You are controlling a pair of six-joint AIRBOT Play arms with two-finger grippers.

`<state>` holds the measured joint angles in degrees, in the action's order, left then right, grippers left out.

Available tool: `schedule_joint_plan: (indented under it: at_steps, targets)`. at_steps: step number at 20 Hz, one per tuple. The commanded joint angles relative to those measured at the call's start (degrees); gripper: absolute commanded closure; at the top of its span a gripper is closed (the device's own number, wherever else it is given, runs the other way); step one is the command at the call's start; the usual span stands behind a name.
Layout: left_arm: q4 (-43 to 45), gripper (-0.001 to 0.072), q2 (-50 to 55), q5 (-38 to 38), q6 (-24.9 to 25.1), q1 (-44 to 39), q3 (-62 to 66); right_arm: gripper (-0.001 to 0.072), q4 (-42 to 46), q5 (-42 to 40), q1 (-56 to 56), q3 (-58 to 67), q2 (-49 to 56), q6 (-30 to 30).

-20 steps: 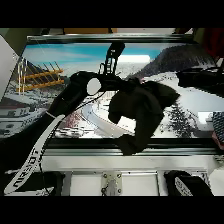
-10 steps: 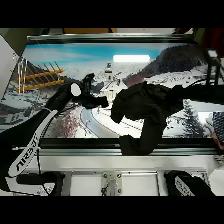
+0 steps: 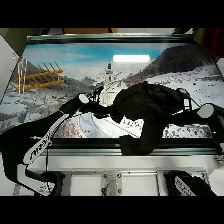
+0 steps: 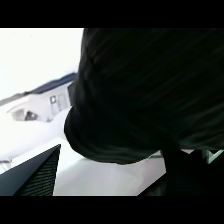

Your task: Fold the clothes and pants, and hang the long-sleeved shirts on hangers.

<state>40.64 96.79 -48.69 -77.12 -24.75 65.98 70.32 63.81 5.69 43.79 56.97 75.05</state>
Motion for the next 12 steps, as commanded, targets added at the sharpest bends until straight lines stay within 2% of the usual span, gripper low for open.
schedule_joint_plan:
  at_steps: [1, 8, 9, 11, 12]
  targets:
    - [-1.1, 0.0026, 0.6, 1.2, 1.3, -0.3, 3.0, 0.0075, -1.4, -1.6, -0.1, -3.7, 3.0, 0.0]
    - [-1.4, 0.0028, 3.0, 1.7, 1.2, -1.2, 3.1, 0.0079, -6.3, -3.9, -0.1, -3.7, 7.8, 0.0]
    - [-1.4, 0.0115, 3.2, 1.7, 1.2, -1.3, 3.1, 0.0151, -6.3, -3.9, -0.1, -3.7, 7.8, 0.0]
    - [-1.2, 0.0664, 3.2, 1.9, 1.2, -2.4, 3.1, 0.0532, -6.3, -4.0, -0.1, -3.6, 7.7, 0.0]
    - [-1.2, 0.0695, 3.2, 2.1, 1.2, -2.4, 3.1, 0.067, -6.3, -4.1, -0.1, -3.3, 7.5, -0.3]
